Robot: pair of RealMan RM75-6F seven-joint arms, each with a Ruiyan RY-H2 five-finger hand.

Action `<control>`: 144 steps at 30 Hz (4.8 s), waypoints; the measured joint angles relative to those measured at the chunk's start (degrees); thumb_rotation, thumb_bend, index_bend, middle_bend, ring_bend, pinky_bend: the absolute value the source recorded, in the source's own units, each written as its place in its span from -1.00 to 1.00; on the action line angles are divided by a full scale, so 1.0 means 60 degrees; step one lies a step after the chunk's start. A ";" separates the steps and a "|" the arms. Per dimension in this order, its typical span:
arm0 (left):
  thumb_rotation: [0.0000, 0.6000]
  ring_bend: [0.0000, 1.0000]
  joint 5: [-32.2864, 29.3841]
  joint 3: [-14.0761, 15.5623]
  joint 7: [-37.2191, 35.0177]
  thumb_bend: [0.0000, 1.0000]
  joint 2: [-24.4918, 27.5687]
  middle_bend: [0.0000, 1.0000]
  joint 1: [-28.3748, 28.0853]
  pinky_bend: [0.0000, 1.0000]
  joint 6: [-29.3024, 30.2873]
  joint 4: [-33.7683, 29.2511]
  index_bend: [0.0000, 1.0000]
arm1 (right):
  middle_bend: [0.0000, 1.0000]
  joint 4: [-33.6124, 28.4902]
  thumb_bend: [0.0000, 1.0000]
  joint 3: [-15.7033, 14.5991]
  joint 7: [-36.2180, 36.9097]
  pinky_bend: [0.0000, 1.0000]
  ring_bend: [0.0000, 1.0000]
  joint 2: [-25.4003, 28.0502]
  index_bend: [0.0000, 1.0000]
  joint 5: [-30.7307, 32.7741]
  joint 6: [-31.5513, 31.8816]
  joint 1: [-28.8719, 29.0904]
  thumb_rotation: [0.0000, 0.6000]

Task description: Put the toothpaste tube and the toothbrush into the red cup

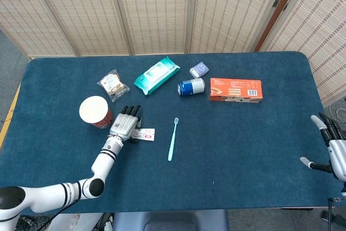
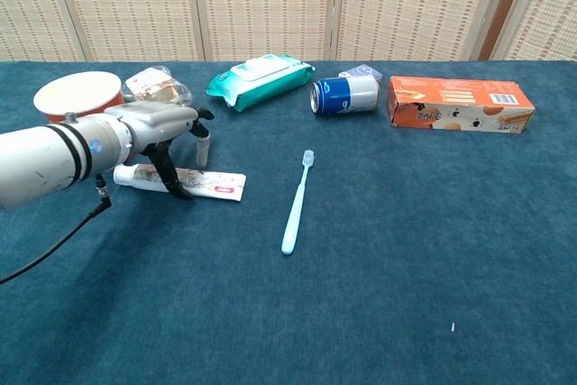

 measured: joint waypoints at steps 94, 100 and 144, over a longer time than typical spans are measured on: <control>1.00 -1.00 -0.0123 -0.0197 -0.3584 -0.27 0.2095 -1.00 0.0487 -1.00 0.0474 -0.2918 0.21 | -0.92 0.0007 -1.00 -0.0015 -0.0156 -0.50 -1.00 -0.0081 -0.90 0.0040 -0.0149 0.0077 1.00; 1.00 -1.00 0.0113 -0.0258 -0.3718 -0.27 0.2313 -1.00 0.0507 -1.00 0.0712 -0.3437 0.21 | -0.92 -0.0004 -1.00 -0.0022 -0.0212 -0.50 -1.00 -0.0098 -0.90 0.0043 -0.0180 0.0094 1.00; 1.00 -1.00 -0.1138 -0.1403 -0.3536 -0.27 0.5277 -1.00 0.0572 -1.00 0.2311 -0.4949 0.21 | -0.92 -0.0110 -1.00 -0.0127 -0.0466 -0.50 -1.00 -0.0161 -0.90 -0.0106 -0.0177 0.0114 1.00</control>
